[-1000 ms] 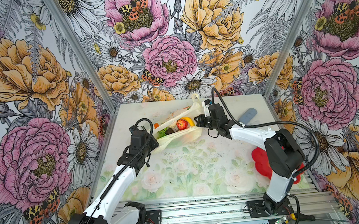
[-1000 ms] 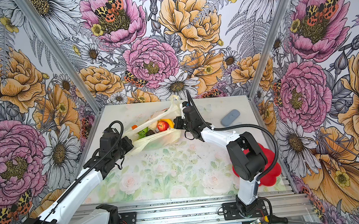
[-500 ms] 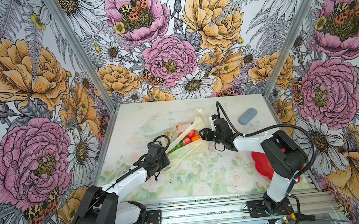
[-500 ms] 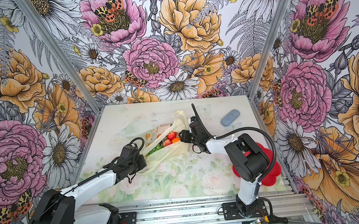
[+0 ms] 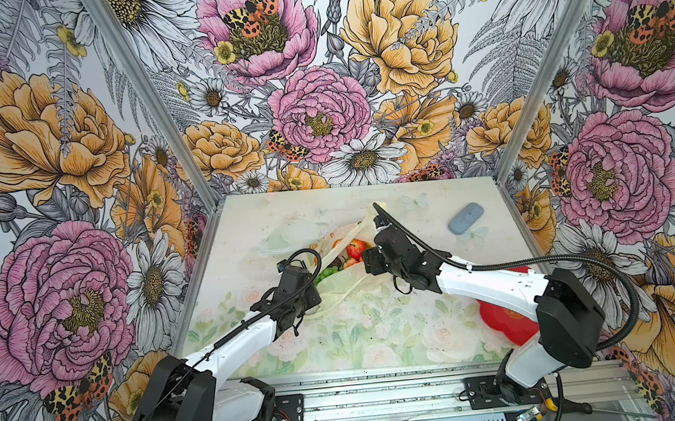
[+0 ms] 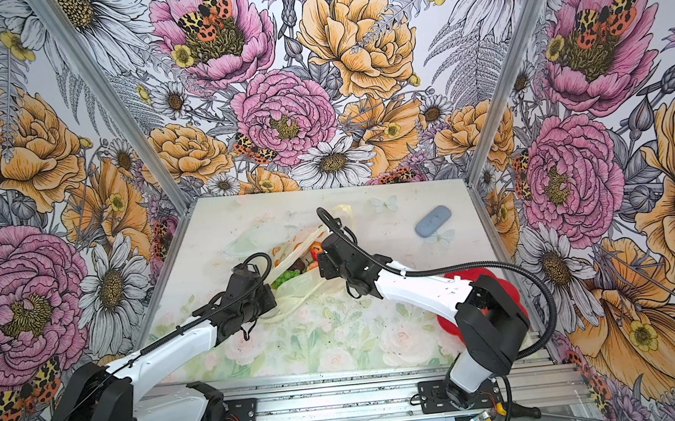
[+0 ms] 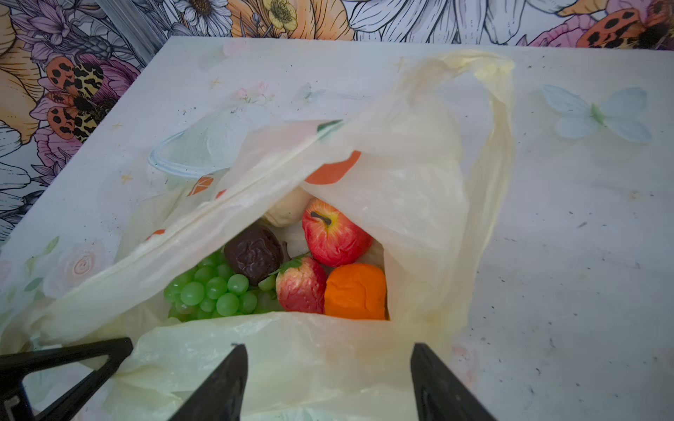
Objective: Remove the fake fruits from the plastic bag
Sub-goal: 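Lower the right gripper into the bag mouth above the fruits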
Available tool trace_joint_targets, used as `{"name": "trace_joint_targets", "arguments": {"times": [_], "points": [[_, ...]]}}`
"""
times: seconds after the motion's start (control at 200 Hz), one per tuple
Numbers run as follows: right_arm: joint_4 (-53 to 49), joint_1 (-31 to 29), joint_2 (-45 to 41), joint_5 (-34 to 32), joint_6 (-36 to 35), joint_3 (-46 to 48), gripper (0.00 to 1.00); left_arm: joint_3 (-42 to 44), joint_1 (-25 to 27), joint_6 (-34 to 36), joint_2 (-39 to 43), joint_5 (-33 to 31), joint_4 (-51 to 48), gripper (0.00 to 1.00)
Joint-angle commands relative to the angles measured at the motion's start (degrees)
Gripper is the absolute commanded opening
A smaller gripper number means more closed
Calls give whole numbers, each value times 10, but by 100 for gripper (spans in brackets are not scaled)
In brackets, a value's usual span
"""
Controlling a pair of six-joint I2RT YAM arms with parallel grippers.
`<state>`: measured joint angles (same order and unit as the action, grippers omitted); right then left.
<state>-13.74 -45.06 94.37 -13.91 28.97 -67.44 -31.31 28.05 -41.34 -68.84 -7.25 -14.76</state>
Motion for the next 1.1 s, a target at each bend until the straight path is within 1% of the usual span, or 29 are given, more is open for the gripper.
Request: {"name": "trace_joint_targets", "arguments": {"times": [0.0, 0.13, 0.25, 0.315, 0.425, 0.495, 0.585, 0.641, 0.806, 0.991, 1.096], "points": [[-22, -1, 92, 29, -28, -78, 69, -19, 22, 13, 6, -27, 5, 0], [-30, -1, 181, 57, -42, -186, 64, -14, 51, 7, 7, -41, 8, 0], [-36, 1, 234, 73, -56, -284, 59, -6, 80, 3, -7, -43, 20, 0], [-41, 7, 261, 98, -55, -334, 55, -4, 98, 5, -25, -43, 32, 0], [-54, 13, 303, 120, -47, -399, 51, -17, 131, 10, -65, -43, 36, 0], [-70, 13, 312, 121, -45, -417, 50, -23, 135, 9, -81, -43, 37, 0], [-81, 14, 290, 103, -44, -389, 53, -25, 126, 1, -83, -43, 42, 0], [-80, 14, 265, 91, -40, -350, 55, -26, 117, -3, -80, -43, 46, 0], [-80, 13, 198, 85, -9, -232, 56, -34, 93, -9, -78, -26, 66, 0], [-79, 13, 138, 70, 22, -128, 55, -52, 91, -11, -83, -38, 56, 0], [-80, 13, 104, 62, 34, -74, 51, -53, 91, -14, -85, -43, 49, 0]]}}
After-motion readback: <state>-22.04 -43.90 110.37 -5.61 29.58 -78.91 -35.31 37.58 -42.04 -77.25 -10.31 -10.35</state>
